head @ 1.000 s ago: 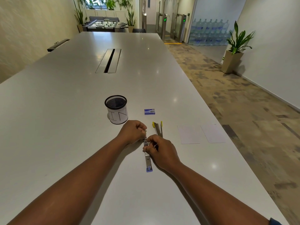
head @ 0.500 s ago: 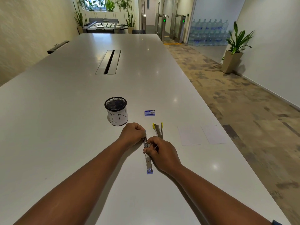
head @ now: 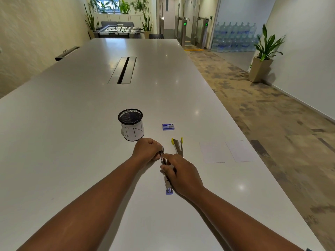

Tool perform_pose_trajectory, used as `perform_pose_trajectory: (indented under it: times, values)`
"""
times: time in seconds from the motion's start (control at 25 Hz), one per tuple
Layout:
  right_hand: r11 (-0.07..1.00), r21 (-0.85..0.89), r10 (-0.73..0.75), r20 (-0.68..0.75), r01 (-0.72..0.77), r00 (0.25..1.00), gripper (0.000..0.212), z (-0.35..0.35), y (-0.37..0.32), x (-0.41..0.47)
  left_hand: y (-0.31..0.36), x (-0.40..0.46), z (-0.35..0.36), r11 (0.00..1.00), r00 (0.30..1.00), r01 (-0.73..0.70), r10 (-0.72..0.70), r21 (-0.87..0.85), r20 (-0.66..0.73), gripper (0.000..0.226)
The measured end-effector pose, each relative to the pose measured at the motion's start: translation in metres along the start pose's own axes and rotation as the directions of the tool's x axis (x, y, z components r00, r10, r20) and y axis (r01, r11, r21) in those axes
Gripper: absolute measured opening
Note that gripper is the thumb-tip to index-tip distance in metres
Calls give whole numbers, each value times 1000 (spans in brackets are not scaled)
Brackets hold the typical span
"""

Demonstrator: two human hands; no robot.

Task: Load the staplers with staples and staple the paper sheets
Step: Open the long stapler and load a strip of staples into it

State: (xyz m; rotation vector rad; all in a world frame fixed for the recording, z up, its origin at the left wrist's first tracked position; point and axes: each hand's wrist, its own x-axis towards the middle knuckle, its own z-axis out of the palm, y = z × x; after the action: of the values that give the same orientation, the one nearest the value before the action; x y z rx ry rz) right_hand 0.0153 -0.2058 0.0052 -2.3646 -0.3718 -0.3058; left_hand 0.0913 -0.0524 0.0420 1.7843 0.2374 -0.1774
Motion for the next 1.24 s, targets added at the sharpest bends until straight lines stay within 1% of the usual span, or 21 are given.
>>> perform_pose_trajectory:
  times: [0.08,0.16,0.24,0.32,0.44,0.52,0.6,0.68,0.8,0.84,0.92,0.96,1.0,1.04,1.08,1.12,1.2,1.24]
  values:
    - [994,-102,-37,3,37,999,37,4,1,2,-2,0,-2,998,1000,16,-15,-63,21,12]
    - [982,-185,-38,4,38,999,38,6,-1,3,-5,1,-3,999,999,17,-15,-50,35,12]
    - [977,-211,-23,6,24,1000,37,8,-1,4,-7,2,-3,1000,1000,-11,12,-8,25,12]
    - [980,-200,3,14,0,1000,40,7,-2,3,-10,2,-2,999,999,-51,51,16,14,10]
    - [987,-147,58,1,-57,998,59,2,-6,3,-14,-1,-3,993,993,-116,115,27,36,6]
    - [991,-118,62,-7,-63,998,70,-3,-11,3,-18,-1,-4,978,984,-180,178,105,28,6]
    - [990,-133,46,28,-42,999,77,-4,-13,2,-19,-2,-4,957,973,-226,229,181,2,6]
    - [990,-138,50,70,-40,996,79,-3,-11,2,-22,-1,-3,954,967,-249,254,166,-9,7]
    - [995,-67,83,92,-77,992,74,-3,-8,3,-26,1,-4,949,964,-263,265,173,8,6]
    - [996,-37,85,83,-82,993,71,-4,-7,2,-26,1,-4,957,969,-245,246,156,14,10]
    - [996,33,78,50,-80,996,68,-6,-5,0,-25,1,-4,973,980,-196,192,122,44,32]
    - [996,64,68,31,-70,997,66,-7,-5,-1,-24,0,-4,973,981,-189,182,135,63,43]
    - [995,88,55,13,-56,998,65,-8,-5,-2,-23,-1,-3,970,981,-189,179,155,78,48]
    - [994,101,46,-5,-46,999,63,-9,-5,-3,-22,-2,-1,972,981,-186,175,144,86,48]
    - [994,103,43,-27,-40,999,61,-9,-6,-4,-21,-3,0,982,984,-166,158,88,84,43]
    - [995,93,45,-51,-40,998,59,-10,-7,-4,-22,-4,1,991,988,-135,136,-28,70,36]
    - [996,69,65,-93,-59,994,56,-10,-9,-6,-23,-7,5,960,995,-97,103,-262,12,26]
    - [995,72,80,-105,-73,991,56,-10,-10,-7,-24,-9,5,942,994,-112,107,-316,-33,24]
